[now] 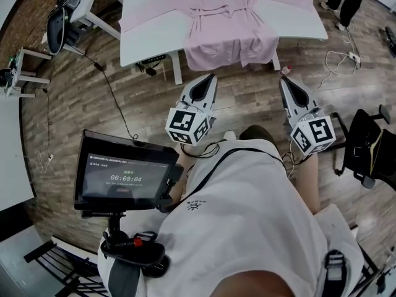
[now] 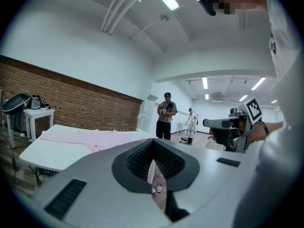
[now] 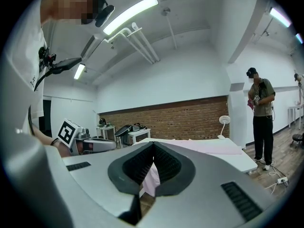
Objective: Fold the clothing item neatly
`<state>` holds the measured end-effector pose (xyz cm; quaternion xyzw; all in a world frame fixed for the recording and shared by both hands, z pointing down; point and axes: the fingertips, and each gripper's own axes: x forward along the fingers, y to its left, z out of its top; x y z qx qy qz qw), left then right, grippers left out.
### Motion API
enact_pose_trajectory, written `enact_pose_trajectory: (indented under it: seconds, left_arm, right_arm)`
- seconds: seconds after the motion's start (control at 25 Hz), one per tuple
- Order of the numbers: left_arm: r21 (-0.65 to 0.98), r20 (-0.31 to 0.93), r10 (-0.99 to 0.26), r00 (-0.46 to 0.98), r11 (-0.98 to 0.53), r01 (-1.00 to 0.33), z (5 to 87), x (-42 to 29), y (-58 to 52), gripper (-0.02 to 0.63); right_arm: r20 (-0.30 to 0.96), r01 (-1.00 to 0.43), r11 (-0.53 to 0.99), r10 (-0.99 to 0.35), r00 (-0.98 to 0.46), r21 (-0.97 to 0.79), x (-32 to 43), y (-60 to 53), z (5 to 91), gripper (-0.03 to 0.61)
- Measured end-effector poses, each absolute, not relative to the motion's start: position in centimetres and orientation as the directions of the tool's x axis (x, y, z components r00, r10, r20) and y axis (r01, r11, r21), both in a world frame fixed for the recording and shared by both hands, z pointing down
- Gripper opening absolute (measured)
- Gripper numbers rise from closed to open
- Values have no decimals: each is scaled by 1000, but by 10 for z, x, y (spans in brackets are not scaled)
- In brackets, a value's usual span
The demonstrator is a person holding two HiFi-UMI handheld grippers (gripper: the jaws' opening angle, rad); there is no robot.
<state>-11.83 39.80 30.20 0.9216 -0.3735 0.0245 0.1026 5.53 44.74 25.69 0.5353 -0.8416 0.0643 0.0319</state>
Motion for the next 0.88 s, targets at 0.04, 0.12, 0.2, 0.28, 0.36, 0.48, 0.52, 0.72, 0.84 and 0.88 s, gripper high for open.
enact_pose_trajectory:
  seconds: [0.04,0.12,0.2,0.28,0.36,0.48,0.52,0.72,0.84,0.88]
  left_arm:
    - [171,122,-686,717,-697,-696,303,-119,398,3]
    - [169,121,-692,711,-692,-702,303,-121,397,3]
    - [170,119,-701,703,-683,-710,303,-124,396,3]
    - [170,120,-710,694,-674,-719,303,-126,394,3]
    - [166,121,-717,686,-667,-726,303,-129,393,3]
    - [163,120,-731,672,-653,-739,303,-134,390,3]
    - [162,121,-734,668,-649,-743,304,-134,389,3]
    - [155,141,-743,655,-636,-756,302,-125,363,3]
    - [163,159,-747,646,-625,-763,308,-113,331,3]
    - [165,162,-749,643,-621,-766,309,-109,322,3]
  right_arm:
    - [123,-903,423,-895,-429,-72,54,447,257,5]
    - [123,-901,428,-893,-433,-69,54,445,257,4]
    - [122,-899,433,-891,-438,-69,54,442,257,4]
    - [122,-895,440,-887,-446,-69,53,438,257,5]
    - [118,-890,451,-882,-456,-69,50,434,256,5]
    - [110,-881,468,-874,-473,-71,46,428,256,5]
    - [109,-878,473,-871,-478,-71,46,425,257,5]
    - [114,-866,492,-859,-500,-88,54,391,258,4]
    - [128,-859,501,-850,-512,-104,66,357,266,4]
    - [130,-857,504,-847,-515,-107,70,347,267,5]
